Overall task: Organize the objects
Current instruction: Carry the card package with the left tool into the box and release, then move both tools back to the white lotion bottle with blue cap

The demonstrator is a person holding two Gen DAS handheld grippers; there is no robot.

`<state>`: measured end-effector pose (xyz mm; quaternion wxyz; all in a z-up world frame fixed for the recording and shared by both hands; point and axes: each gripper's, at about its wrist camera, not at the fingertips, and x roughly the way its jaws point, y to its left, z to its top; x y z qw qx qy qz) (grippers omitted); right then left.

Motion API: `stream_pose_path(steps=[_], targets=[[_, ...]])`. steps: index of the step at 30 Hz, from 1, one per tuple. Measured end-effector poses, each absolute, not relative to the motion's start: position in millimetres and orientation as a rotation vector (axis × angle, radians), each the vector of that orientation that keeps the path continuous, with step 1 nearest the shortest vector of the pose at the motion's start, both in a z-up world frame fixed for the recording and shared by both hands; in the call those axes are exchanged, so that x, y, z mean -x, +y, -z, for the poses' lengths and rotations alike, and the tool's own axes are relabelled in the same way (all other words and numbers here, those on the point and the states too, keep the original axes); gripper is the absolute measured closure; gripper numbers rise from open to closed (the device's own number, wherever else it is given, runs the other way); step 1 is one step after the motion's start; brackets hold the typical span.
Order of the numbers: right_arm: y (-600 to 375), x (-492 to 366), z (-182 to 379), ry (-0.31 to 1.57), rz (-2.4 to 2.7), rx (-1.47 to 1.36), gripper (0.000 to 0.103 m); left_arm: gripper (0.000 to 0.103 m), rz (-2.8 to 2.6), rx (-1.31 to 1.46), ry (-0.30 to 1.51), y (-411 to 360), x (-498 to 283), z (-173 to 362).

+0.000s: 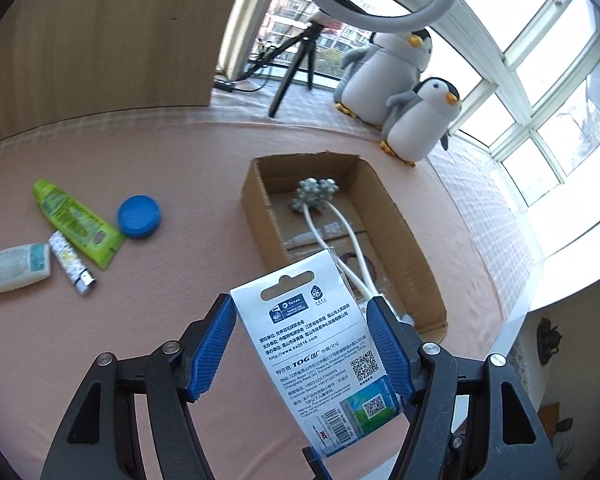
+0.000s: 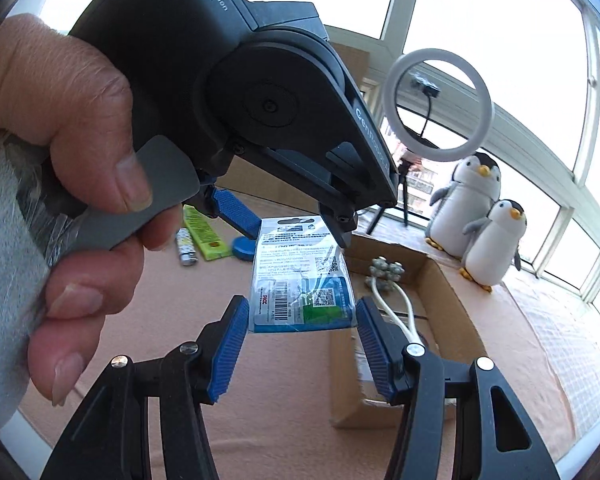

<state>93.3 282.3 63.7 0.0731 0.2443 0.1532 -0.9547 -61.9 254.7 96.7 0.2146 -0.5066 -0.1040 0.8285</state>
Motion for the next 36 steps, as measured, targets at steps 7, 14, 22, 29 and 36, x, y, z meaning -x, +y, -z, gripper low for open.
stream_pose_path(steps=[7, 14, 22, 29, 36], targets=[[334, -88, -67, 0.452, 2.986, -0.78, 0.052, 0.031, -2.245, 1.342, -0.219, 321, 69, -100], [355, -65, -58, 0.456, 3.039, -0.932, 0.046, 0.012, -2.394, 1.231, -0.094, 310, 66, -103], [336, -66, -73, 0.448, 3.003, -0.878, 0.039, 0.012, -2.522, 1.31, -0.199, 202, 62, -80], [281, -48, -62, 0.424, 2.827, -0.883, 0.034, 0.012, -2.658, 1.396, -0.37, 92, 40, -60], [223, -33, -43, 0.404, 2.648, -0.937, 0.034, 0.012, -2.802, 1.427, -0.516, -6, 9, -55]])
